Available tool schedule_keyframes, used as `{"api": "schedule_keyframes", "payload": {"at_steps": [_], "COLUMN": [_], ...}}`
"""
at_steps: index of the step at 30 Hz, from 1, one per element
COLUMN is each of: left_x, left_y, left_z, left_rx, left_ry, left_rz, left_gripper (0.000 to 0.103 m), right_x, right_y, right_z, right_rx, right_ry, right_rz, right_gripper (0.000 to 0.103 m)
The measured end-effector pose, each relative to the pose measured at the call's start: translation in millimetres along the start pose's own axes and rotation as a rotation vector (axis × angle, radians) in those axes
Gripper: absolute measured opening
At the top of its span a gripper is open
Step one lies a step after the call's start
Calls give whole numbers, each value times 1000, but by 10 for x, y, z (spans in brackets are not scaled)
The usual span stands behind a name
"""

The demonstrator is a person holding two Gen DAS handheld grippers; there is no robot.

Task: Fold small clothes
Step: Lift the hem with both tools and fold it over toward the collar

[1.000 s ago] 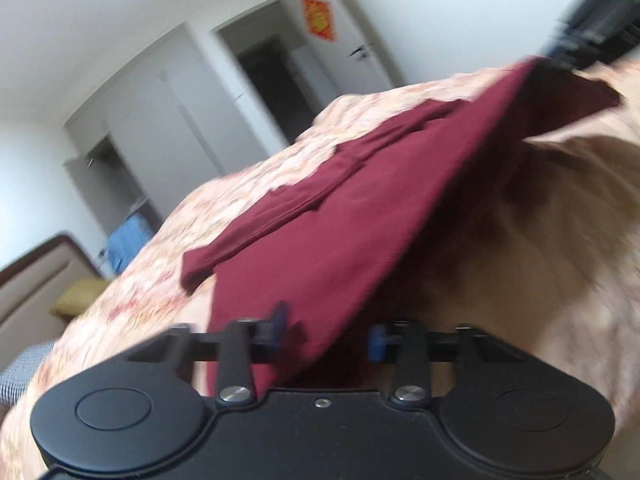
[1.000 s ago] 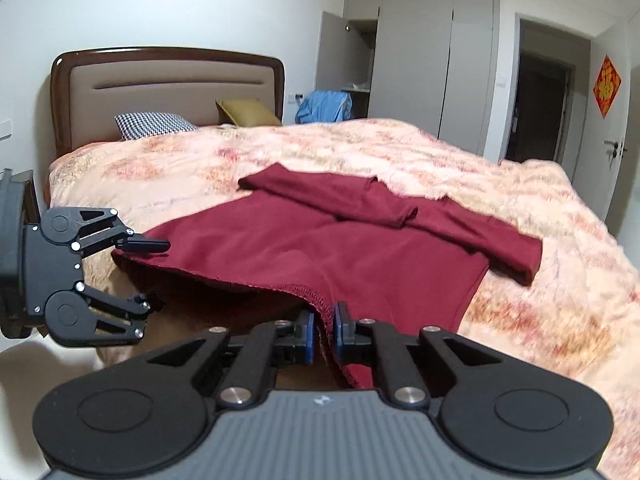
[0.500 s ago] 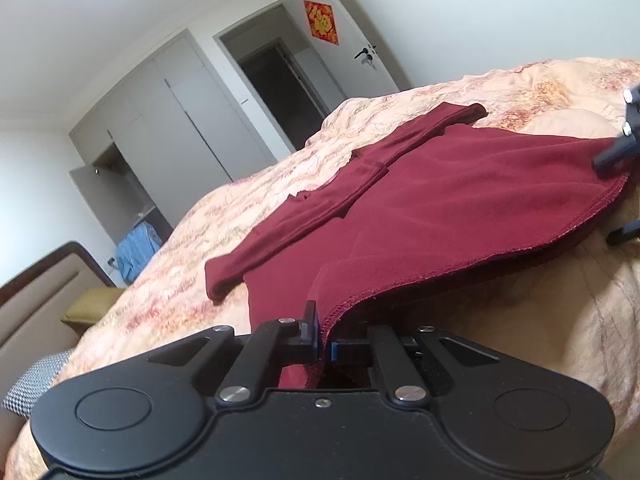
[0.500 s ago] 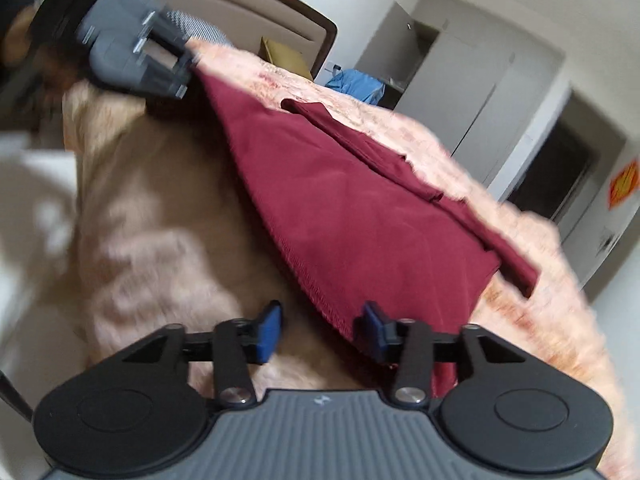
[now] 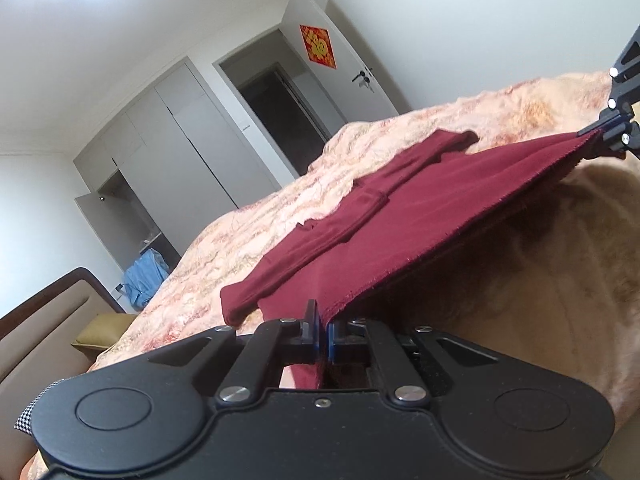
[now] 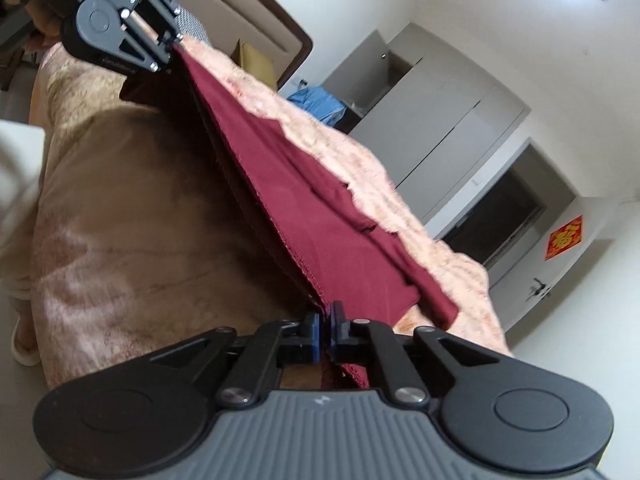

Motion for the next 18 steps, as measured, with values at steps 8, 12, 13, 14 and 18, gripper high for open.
{"api": "schedule_keyframes", "payload": {"at_steps": [8,12,13,14,18], "left_x": [132,216,224,235,309], "left_y": [-87,-136,-140,-153,-343], "left_z": [814,1249,1319,1357,1204], "left_rx": [-1,28,32,37,75], "left_ry": [93,150,155,157,118], "left_rz": [68,141,151,171,273], "left_gripper": [2,2,2,3,3], "right_x": [-493,-572,-563,-558,-694], "right_y": [-180,-254,-278,-302,-443], "right_z": [727,1189,1278,1351,1241], "right_rx": [-5,7,14,20,16], "right_ry": [-128,-188,-193,-194,-211], "right_rz": [-228,-213,-190,-170,-190], "right_gripper": [4,4,4,5,5]}}
Point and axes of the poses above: each gripper's, at about its wrist camera, not at the fingertips, and z roughly against the way its jaws point, x to its left, y to its underside, the point moved 1 cm from there along -z, roughly the way its jaws point, and after that the axes turned 3 degrees about z, right-handed, at the moved point
